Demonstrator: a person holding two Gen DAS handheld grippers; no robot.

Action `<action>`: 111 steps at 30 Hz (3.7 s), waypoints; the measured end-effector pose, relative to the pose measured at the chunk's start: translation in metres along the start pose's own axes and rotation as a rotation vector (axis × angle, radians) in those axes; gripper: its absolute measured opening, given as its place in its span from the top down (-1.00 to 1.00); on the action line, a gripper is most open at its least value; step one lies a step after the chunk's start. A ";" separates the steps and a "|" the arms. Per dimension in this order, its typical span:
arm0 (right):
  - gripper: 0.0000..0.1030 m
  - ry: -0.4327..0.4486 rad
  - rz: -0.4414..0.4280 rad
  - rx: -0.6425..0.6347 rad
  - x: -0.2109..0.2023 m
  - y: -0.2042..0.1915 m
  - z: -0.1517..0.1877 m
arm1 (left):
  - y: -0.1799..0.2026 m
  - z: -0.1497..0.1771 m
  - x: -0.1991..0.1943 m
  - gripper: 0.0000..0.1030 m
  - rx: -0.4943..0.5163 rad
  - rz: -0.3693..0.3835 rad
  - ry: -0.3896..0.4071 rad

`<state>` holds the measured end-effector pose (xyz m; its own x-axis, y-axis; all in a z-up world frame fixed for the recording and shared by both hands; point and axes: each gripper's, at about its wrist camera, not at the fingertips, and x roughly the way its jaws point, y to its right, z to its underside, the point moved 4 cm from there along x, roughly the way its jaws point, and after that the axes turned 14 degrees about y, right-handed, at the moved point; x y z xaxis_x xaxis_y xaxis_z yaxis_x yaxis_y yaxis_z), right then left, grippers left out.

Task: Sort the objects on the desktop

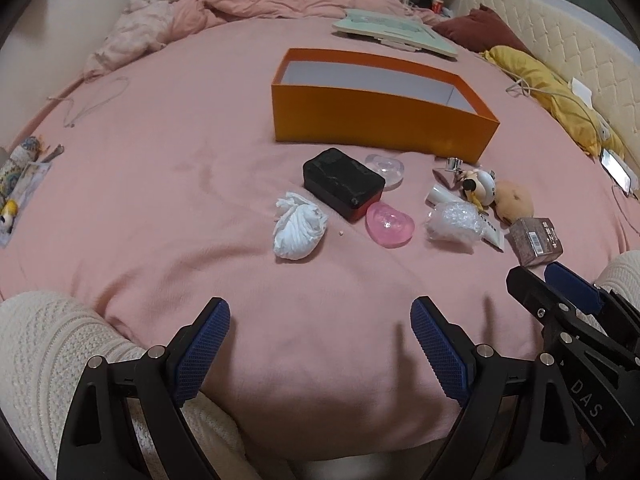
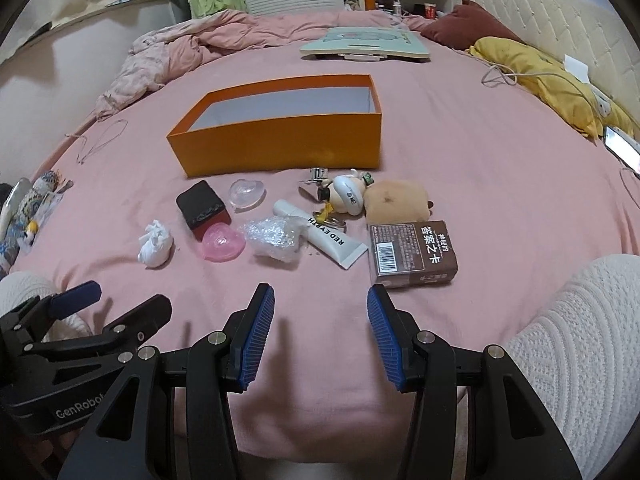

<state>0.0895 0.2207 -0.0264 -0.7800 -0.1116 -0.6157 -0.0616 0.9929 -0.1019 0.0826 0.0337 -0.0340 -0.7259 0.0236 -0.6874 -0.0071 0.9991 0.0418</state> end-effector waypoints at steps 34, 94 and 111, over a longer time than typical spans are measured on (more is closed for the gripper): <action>0.03 -0.045 -0.041 0.052 0.011 0.001 0.005 | -0.002 0.001 0.004 -0.78 -0.004 -0.032 0.002; -0.16 0.082 -0.037 0.350 0.009 0.042 -0.012 | 0.002 -0.052 -0.011 0.54 -0.070 0.090 0.395; -0.15 -0.049 0.367 0.151 0.061 0.061 -0.009 | -0.019 -0.053 -0.002 0.54 -0.308 0.197 0.359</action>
<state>0.0323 0.2746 -0.0635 -0.7025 0.2443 -0.6684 0.3111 0.9502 0.0202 0.0474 0.0126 0.0052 -0.9239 0.1426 -0.3551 -0.0097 0.9190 0.3942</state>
